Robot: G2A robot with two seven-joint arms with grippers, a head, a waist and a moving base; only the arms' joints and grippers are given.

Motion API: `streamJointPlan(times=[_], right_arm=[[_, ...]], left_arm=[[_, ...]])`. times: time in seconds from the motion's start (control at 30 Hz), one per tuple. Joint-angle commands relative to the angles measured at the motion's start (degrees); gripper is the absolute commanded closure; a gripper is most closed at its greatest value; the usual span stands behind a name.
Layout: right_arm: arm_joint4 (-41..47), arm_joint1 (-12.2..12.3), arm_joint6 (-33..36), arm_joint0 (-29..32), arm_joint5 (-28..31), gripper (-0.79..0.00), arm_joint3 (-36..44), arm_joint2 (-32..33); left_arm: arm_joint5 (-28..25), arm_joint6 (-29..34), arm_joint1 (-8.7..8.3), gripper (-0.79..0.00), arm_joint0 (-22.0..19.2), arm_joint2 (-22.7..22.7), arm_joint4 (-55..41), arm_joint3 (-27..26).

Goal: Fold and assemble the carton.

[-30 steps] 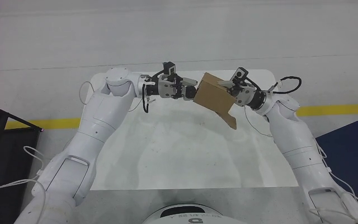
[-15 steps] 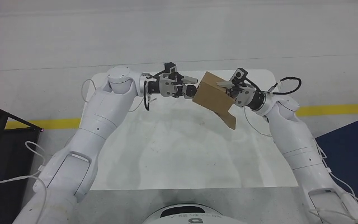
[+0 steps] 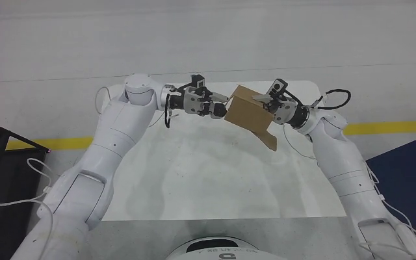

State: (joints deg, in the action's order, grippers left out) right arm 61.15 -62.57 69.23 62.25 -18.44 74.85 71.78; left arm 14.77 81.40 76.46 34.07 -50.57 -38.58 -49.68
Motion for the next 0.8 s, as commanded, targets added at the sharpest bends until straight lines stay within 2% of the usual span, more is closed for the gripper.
streamJointPlan(times=[0.0, 0.3, 0.37, 0.4, 0.6, 0.77], right_arm=[[-0.31, -0.02, -0.14, 0.08, -0.04, 0.000, 0.33, -0.17], [-0.73, -0.01, 0.03, 0.28, -0.23, 0.000, 1.04, -0.30], [-0.79, 0.00, 0.26, 0.31, -0.26, 0.000, 1.15, -0.30], [-0.76, 0.00, 0.35, 0.33, -0.31, 0.000, 1.17, -0.26], [-0.13, 0.04, 1.23, 0.45, -0.70, 0.000, 1.29, -0.01], [1.80, 0.00, 3.37, 0.17, -2.22, 0.000, 0.49, 0.09]], left_arm=[[0.26, 1.03, -0.12, -0.323, -0.60, 0.07, 0.79, 0.43], [1.37, 3.82, 0.09, -0.391, -2.69, 2.22, 4.21, 0.86], [1.67, 4.07, 0.25, -0.431, -2.89, 2.82, 4.59, 0.90], [1.86, 4.12, 0.38, -0.499, -3.08, 3.20, 4.78, 0.99], [1.78, 3.89, 0.94, -0.582, -3.59, 4.30, 4.62, 1.44], [1.71, 3.16, 1.47, -0.619, -3.67, 5.24, 4.43, 1.56]])
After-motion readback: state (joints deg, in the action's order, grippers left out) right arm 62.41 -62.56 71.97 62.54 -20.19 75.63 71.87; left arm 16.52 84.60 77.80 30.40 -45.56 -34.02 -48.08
